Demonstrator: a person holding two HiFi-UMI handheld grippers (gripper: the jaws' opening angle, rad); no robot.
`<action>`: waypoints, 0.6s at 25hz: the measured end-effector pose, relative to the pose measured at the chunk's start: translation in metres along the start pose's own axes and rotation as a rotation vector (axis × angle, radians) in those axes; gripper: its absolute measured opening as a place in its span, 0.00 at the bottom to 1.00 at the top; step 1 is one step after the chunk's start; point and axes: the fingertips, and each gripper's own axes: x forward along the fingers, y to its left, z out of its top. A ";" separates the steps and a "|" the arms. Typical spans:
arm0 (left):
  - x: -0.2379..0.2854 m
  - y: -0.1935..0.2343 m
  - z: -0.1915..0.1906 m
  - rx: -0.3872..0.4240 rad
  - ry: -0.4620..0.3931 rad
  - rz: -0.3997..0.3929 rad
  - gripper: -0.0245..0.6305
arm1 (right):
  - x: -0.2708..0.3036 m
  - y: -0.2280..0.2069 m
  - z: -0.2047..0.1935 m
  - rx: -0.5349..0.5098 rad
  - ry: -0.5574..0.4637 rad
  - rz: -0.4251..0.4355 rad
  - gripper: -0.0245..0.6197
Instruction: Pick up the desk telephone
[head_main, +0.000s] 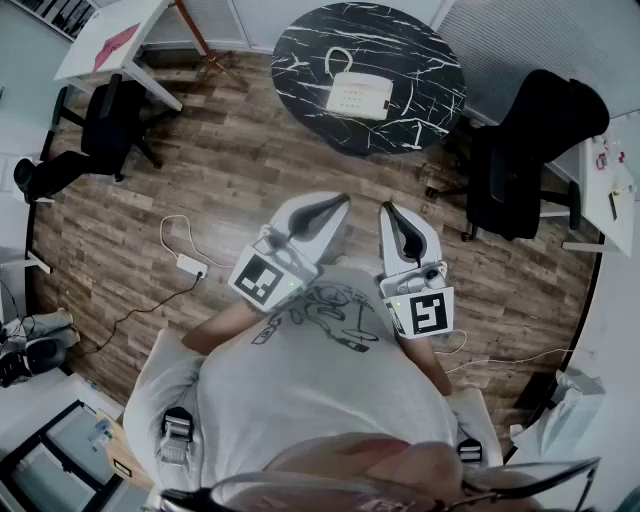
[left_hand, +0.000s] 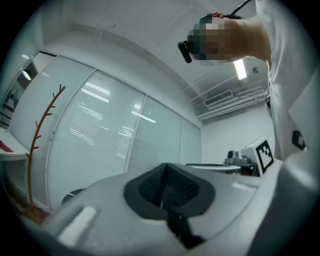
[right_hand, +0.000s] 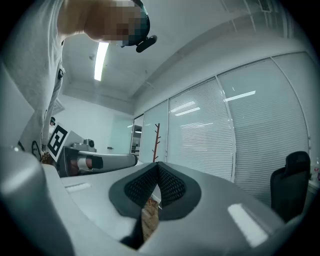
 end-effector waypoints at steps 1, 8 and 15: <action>0.000 0.000 0.000 -0.001 0.000 -0.002 0.04 | 0.001 0.000 0.000 0.002 -0.001 0.001 0.05; 0.004 0.001 -0.003 -0.015 0.008 0.001 0.04 | 0.001 -0.006 -0.004 0.021 0.003 -0.005 0.05; 0.014 -0.008 -0.010 -0.020 0.021 0.010 0.04 | -0.011 -0.021 -0.004 0.039 -0.003 -0.017 0.05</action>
